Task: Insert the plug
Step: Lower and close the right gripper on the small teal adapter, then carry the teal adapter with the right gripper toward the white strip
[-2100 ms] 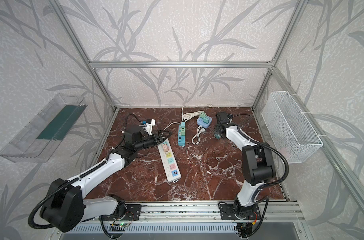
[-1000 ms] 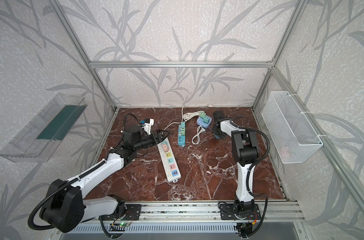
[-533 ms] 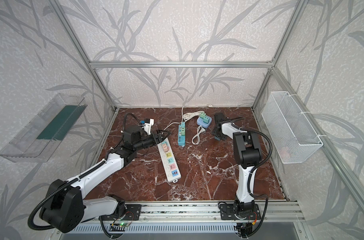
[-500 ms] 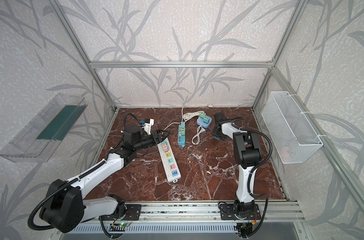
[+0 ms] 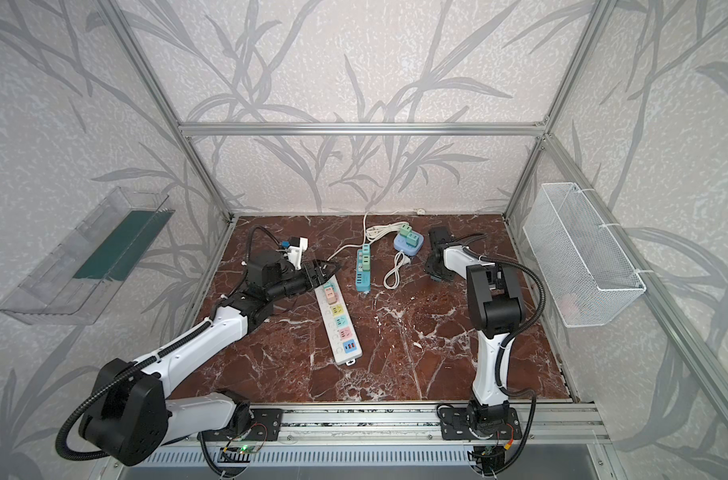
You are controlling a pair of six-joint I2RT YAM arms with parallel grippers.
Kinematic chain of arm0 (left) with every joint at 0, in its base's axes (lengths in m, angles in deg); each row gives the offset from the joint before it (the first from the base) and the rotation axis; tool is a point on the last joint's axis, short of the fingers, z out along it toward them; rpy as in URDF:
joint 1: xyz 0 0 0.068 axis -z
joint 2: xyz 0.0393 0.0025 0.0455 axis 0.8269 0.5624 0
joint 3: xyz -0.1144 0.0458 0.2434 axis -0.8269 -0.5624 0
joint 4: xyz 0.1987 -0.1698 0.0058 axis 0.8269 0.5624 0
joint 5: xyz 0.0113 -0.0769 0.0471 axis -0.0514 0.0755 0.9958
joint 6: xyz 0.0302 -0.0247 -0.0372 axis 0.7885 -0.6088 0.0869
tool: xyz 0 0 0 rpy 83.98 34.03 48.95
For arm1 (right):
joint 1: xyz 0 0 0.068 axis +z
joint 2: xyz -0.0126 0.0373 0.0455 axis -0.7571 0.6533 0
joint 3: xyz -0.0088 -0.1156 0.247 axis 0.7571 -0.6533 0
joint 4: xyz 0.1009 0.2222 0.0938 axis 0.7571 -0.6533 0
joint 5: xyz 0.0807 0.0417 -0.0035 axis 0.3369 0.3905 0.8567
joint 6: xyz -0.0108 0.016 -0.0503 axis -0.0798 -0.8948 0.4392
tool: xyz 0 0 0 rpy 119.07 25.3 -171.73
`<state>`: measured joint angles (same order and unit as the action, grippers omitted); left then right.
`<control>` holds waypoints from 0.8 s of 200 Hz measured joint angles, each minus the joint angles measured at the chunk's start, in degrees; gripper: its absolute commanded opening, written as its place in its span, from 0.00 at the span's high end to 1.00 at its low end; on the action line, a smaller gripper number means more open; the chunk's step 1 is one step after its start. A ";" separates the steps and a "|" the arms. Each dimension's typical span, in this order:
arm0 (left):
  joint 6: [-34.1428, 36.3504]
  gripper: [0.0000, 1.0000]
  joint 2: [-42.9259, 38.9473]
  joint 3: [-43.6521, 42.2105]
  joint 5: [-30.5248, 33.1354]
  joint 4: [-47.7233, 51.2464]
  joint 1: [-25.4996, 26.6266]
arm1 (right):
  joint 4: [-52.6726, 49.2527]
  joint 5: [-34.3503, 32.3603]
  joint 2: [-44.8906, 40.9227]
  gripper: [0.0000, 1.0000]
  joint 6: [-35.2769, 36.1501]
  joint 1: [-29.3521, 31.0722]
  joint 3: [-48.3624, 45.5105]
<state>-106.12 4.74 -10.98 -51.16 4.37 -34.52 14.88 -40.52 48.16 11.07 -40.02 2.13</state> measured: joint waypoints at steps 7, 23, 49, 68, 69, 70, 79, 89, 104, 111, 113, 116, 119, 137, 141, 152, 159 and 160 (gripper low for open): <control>0.00 0.29 0.00 0.00 -0.02 0.00 0.00 | -0.09 0.04 -0.11 0.52 0.13 0.00 -0.09; 0.00 0.29 0.00 0.00 -0.02 -0.02 0.00 | -0.28 0.22 -0.22 0.54 0.52 0.00 -0.17; 0.00 0.29 0.00 0.00 -0.02 0.00 -0.04 | -0.57 0.59 -0.46 0.59 1.25 0.00 -0.24; 0.02 0.29 0.00 0.00 0.00 0.00 -0.04 | -0.68 0.90 -0.48 0.61 1.62 0.00 -0.24; 0.02 0.29 0.00 0.00 0.00 -0.02 -0.04 | -0.70 0.92 -0.48 0.61 1.64 0.00 -0.24; 0.02 0.29 0.00 0.00 0.00 -0.02 -0.04 | -0.70 0.92 -0.48 0.61 1.64 0.00 -0.24; 0.00 0.29 0.00 0.00 0.00 -0.02 -0.07 | -0.76 1.05 -0.50 0.62 1.68 0.00 -0.24; 0.02 0.29 0.00 0.00 -0.02 0.00 -0.09 | -0.81 1.07 -0.52 0.63 1.81 0.11 -0.24; 0.00 0.29 0.00 0.00 -0.04 -0.02 -0.22 | -0.83 1.05 -0.92 0.63 2.01 0.52 -0.70; 0.00 0.29 0.00 0.00 -0.02 -0.02 -0.33 | -0.98 1.01 -1.42 0.64 2.12 0.70 -1.29; 0.00 0.29 0.00 0.00 -0.04 0.00 -0.33 | -1.01 0.96 -1.62 0.63 2.25 0.79 -1.46; 0.00 0.29 0.00 0.00 -0.02 -0.02 -0.33 | -1.03 0.94 -1.84 0.64 2.25 0.90 -1.77; 0.00 0.29 0.00 0.00 -0.02 -0.02 -0.35 | -1.09 0.85 -2.16 0.64 2.36 1.03 -2.08; 0.00 0.29 0.00 0.00 -0.04 -0.02 -0.37 | -1.40 0.20 -4.96 0.64 2.91 2.49 -4.79; 0.00 0.29 0.00 0.00 -0.02 -0.02 -0.37 | -1.44 -0.09 -5.95 0.64 2.93 2.99 -5.57; -0.02 0.29 0.00 0.00 -0.04 -0.02 -0.37 | -1.49 -0.74 -8.81 0.64 3.04 4.81 -7.91; -0.02 0.29 0.00 0.00 -0.04 -0.02 -0.37 | -1.51 -1.33 -10.99 0.64 3.04 6.34 -9.64; 0.00 0.29 0.00 0.00 -0.04 -0.02 -0.37 | -1.49 -1.46 -11.23 0.64 3.06 6.51 -9.81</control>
<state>-106.12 4.74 -10.98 -51.20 4.35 -34.89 13.39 -41.98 36.92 14.13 -33.51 -7.68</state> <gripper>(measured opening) 0.711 0.442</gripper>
